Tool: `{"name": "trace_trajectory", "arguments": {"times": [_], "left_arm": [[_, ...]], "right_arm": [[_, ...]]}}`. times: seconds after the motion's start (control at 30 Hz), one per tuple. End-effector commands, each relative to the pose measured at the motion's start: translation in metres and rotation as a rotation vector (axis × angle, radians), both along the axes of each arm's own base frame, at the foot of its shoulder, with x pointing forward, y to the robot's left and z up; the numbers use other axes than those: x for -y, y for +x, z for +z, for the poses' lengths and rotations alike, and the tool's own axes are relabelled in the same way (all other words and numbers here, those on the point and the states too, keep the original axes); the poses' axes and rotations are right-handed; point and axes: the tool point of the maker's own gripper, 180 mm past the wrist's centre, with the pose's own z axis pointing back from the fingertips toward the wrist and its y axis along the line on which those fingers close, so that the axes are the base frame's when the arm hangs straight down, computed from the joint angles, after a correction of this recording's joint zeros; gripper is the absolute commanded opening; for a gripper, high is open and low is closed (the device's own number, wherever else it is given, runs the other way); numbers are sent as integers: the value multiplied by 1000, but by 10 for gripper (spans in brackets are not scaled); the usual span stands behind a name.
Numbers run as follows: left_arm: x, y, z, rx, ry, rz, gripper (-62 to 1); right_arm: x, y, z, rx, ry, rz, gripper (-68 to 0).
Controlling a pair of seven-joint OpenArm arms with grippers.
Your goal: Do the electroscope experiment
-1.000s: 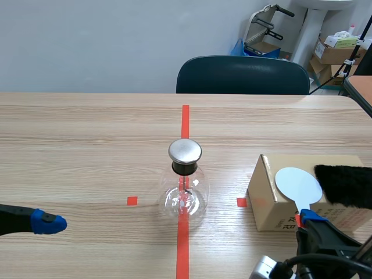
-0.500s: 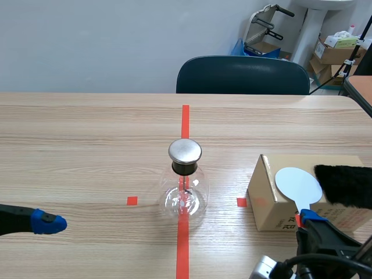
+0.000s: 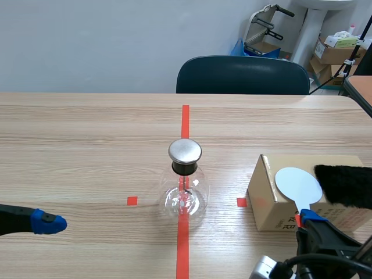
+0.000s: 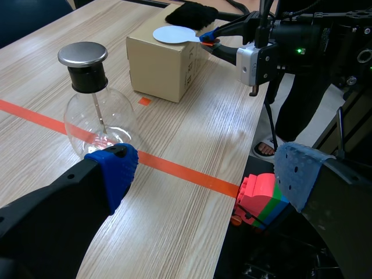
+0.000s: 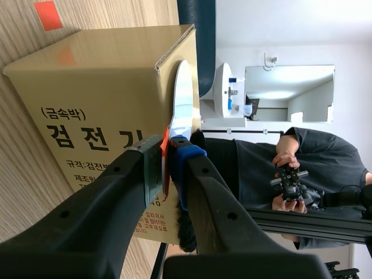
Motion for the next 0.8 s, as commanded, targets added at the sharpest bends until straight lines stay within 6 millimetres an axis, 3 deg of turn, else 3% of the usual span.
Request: {"name": "trace_trajectory", "arguments": {"times": [0.0, 0.63, 0.77], "left_arm": [[4, -1, 6, -1, -34, 1, -101], [4, 0, 6, -1, -35, 1, -101], [4, 0, 6, 2, -36, 6, -102]], "right_arm": [[0, 2, 6, 17, -1, 5, -667], [0, 2, 7, 23, 1, 4, -666], [0, 3, 19, 83, 18, -3, -666]]}}
